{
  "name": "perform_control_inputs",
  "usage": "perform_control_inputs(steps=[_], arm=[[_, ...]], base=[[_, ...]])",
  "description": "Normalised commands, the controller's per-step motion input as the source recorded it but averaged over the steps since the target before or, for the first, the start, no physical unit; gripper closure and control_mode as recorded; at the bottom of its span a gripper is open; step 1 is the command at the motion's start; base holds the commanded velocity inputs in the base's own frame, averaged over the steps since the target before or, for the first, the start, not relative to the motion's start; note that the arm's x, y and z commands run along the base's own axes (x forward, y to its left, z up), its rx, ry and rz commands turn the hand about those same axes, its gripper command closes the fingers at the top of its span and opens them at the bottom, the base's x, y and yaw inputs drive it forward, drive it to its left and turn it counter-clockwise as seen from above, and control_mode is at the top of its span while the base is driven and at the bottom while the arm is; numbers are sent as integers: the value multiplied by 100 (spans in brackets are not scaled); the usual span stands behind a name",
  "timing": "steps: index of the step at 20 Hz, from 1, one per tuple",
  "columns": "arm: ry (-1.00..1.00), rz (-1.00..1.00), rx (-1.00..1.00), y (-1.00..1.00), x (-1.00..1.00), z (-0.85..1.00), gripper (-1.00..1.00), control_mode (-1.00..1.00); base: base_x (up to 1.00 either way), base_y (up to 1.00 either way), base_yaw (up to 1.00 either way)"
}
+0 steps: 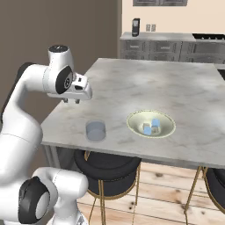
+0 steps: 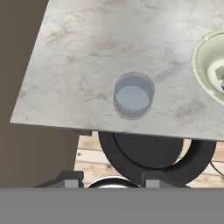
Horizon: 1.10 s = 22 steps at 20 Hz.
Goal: There are four ice cubes in the ice bowl. Place two ice cubes in each glass of water.
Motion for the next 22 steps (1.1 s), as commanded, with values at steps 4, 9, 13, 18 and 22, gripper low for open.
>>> perform_control_inputs(steps=[4,9,13,18,22], arm=[[-1,0,0,0,-16,-1,-100,-100],[0,0,0,0,-67,-28,-100,-100],[0,0,0,-7,-81,-43,-100,-100],[0,0,0,-14,-55,-35,-100,-100],[-2,0,0,-14,-42,-26,-100,-100]], base=[[0,0,0],[0,0,0],[0,0,0],[0,0,0],[0,0,0]])
